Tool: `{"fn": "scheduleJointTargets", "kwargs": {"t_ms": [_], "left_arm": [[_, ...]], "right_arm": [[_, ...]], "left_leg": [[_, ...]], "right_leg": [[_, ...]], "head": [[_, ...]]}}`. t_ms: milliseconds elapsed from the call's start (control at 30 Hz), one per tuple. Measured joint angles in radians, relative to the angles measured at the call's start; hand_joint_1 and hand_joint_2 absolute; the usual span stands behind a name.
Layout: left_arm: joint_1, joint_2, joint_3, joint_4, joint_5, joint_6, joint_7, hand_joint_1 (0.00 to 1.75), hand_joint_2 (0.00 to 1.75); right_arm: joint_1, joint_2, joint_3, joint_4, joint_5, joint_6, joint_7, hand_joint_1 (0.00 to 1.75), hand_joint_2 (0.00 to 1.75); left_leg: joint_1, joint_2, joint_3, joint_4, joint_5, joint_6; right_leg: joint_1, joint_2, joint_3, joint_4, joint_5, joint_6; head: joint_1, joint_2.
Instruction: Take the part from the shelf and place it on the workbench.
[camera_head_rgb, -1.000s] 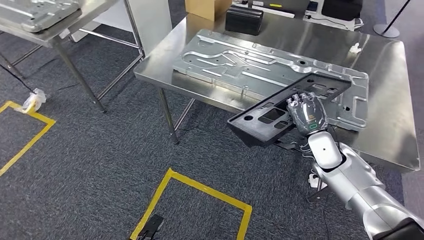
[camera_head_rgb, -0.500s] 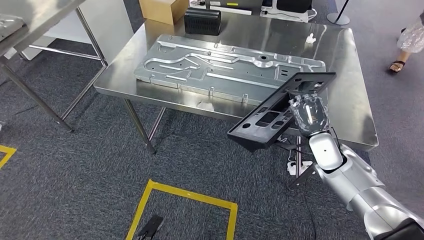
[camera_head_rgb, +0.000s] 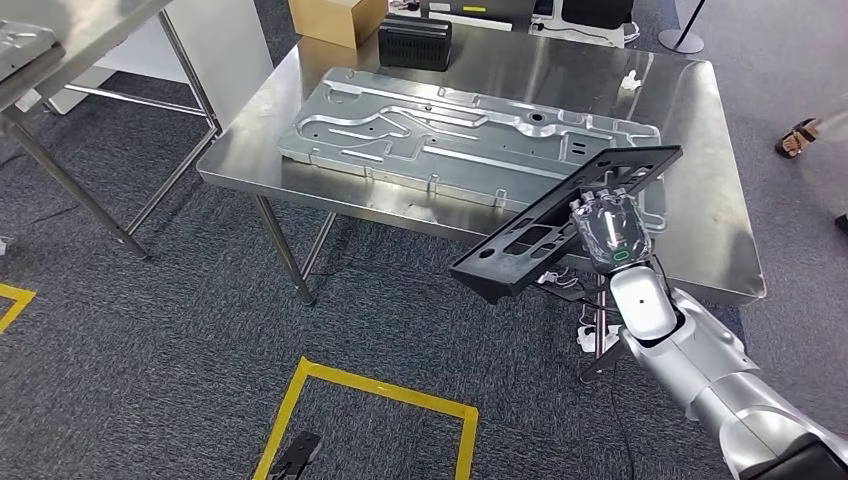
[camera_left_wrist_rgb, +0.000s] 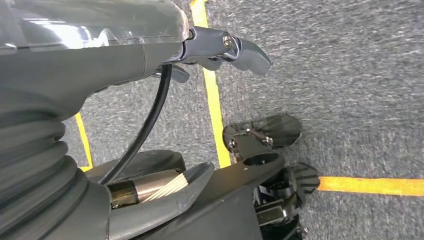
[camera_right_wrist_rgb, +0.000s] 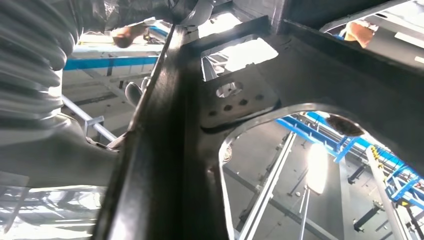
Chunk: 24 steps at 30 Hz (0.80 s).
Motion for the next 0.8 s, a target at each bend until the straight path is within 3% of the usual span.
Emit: {"fn": "scheduleJointTargets", "kwargs": {"t_ms": [367, 533, 600, 700, 733, 767, 800], "left_arm": [[0.000, 0.000, 0.009, 0.000, -0.013, 0.014, 0.003, 0.00, 1.75], [0.000, 0.000, 0.012, 0.000, -0.018, 0.014, -0.001, 0.00, 1.75], [0.001, -0.002, 0.013, 0.000, -0.020, 0.012, -0.002, 0.00, 1.75], [0.003, -0.002, 0.013, 0.000, -0.020, 0.012, -0.004, 0.00, 1.75], [0.005, -0.002, 0.013, 0.000, -0.020, 0.013, -0.005, 0.00, 1.75], [0.007, -0.002, 0.014, 0.000, -0.020, 0.014, -0.005, 0.00, 1.75], [0.009, -0.002, 0.015, 0.000, -0.020, 0.015, -0.006, 0.00, 1.75]], "right_arm": [[0.000, 0.010, 0.008, 0.012, 0.000, 0.004, 0.013, 1.75, 1.75], [-0.001, 0.012, 0.008, 0.015, 0.000, 0.004, 0.016, 1.75, 1.75], [-0.005, 0.013, 0.008, 0.017, 0.000, 0.004, 0.018, 1.75, 1.75], [-0.006, 0.014, 0.008, 0.018, 0.000, 0.004, 0.022, 1.75, 1.75], [-0.003, 0.014, 0.008, 0.019, 0.000, 0.004, 0.023, 1.75, 1.75], [0.000, 0.014, 0.008, 0.019, 0.000, 0.004, 0.024, 1.75, 1.75], [0.002, 0.014, 0.009, 0.019, 0.000, 0.004, 0.024, 1.75, 1.75]], "left_leg": [[0.002, 0.000, 0.001, 0.000, 0.000, 0.000], [0.002, 0.002, 0.015, -0.024, 0.005, 0.022], [0.009, 0.006, 0.032, -0.042, 0.010, 0.028], [0.013, 0.011, 0.038, -0.046, 0.009, 0.027], [0.017, 0.012, 0.039, -0.046, 0.007, 0.023], [0.021, 0.013, 0.042, -0.044, 0.003, 0.018], [0.028, 0.014, 0.046, -0.041, -0.001, 0.010]], "right_leg": [[0.000, 0.000, 0.000, 0.000, 0.000, 0.001], [-0.002, -0.002, 0.005, 0.005, 0.017, 0.018], [-0.003, -0.017, -0.011, 0.041, -0.008, 0.025], [-0.017, -0.034, -0.093, 0.202, -0.096, 0.042], [-0.024, -0.036, -0.116, 0.244, -0.110, 0.048], [-0.031, -0.038, -0.124, 0.252, -0.106, 0.055], [-0.038, -0.040, -0.112, 0.223, -0.081, 0.062]], "head": [[0.000, 0.000], [0.000, 0.000], [0.001, 0.000], [0.003, 0.000], [0.003, 0.000], [0.003, 0.000], [0.003, 0.000]]}}
